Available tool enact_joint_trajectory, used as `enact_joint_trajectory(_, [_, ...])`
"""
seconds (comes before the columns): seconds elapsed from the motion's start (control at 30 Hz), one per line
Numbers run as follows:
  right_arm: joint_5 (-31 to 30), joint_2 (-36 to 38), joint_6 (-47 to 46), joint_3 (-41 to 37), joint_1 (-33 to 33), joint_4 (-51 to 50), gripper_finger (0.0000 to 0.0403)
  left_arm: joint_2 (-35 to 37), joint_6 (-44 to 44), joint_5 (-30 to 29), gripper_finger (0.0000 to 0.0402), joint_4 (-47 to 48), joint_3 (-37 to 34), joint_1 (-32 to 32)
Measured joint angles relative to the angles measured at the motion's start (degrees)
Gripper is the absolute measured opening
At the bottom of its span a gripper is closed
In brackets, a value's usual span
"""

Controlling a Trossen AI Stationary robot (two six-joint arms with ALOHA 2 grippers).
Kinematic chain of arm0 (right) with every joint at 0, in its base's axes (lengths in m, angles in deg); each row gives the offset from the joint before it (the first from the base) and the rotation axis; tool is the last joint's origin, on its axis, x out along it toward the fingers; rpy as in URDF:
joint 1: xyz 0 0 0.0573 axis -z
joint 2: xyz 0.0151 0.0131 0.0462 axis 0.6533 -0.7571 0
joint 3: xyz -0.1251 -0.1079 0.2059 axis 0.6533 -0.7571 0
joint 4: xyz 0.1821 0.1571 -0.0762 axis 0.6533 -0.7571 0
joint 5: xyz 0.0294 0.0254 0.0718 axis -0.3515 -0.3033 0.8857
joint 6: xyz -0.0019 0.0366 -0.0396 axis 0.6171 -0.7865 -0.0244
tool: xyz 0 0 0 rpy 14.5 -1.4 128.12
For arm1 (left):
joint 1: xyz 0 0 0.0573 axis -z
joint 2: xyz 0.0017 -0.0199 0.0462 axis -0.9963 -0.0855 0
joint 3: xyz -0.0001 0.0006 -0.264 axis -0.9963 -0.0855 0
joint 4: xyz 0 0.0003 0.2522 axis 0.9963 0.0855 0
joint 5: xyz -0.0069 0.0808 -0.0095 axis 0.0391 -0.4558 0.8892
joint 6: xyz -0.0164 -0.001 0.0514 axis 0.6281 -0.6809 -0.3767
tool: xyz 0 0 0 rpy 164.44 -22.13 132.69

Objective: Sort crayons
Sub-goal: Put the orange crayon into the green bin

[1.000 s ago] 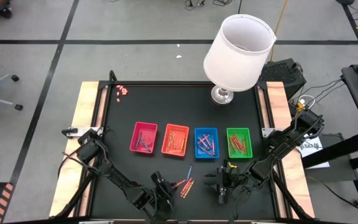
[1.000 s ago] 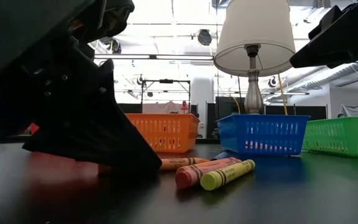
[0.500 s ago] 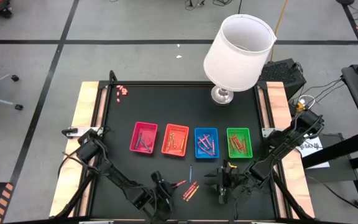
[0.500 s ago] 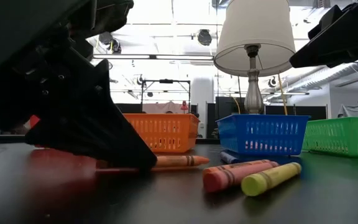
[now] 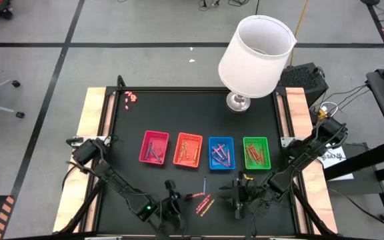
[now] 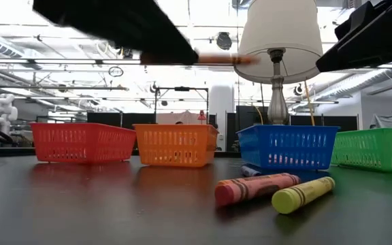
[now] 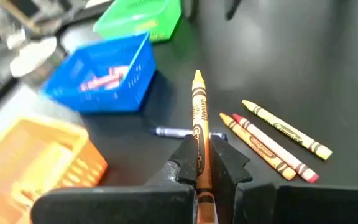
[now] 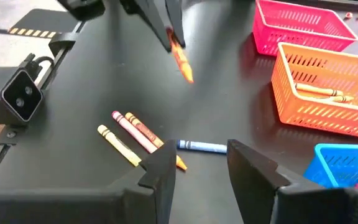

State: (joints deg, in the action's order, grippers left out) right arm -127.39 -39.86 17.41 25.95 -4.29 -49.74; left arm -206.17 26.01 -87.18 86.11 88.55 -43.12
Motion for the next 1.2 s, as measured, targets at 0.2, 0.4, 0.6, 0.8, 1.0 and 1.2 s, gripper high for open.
enact_joint_trajectory(0.2, [0.0,0.0,4.4,0.0,0.0,-0.3,0.013,3.6,-20.1,-0.1,0.0015,-6.0,0.0,0.2])
enact_joint_trajectory(0.4, [0.2,0.0,10.6,0.0,0.0,-0.8,0.013,6.5,-37.9,-0.1,0.0015,-9.2,0.0,0.8])
enact_joint_trajectory(0.6, [0.2,0.0,10.6,0.0,0.0,-1.1,0.013,8.5,-51.0,-0.1,0.0015,-11.7,0.0,1.4])
enact_joint_trajectory(0.8, [0.2,0.0,10.5,0.0,0.0,-1.0,0.013,8.8,-64.0,-0.1,0.0015,-11.7,0.0,1.7])
enact_joint_trajectory(1.0, [0.2,0.0,10.5,0.0,0.0,-0.9,0.013,8.8,-70.8,-0.1,0.0015,-11.7,0.0,1.7])
enact_joint_trajectory(1.2, [0.2,0.0,10.5,0.0,0.0,-0.9,0.013,8.8,-76.8,0.0,0.0015,-11.7,0.0,1.7])
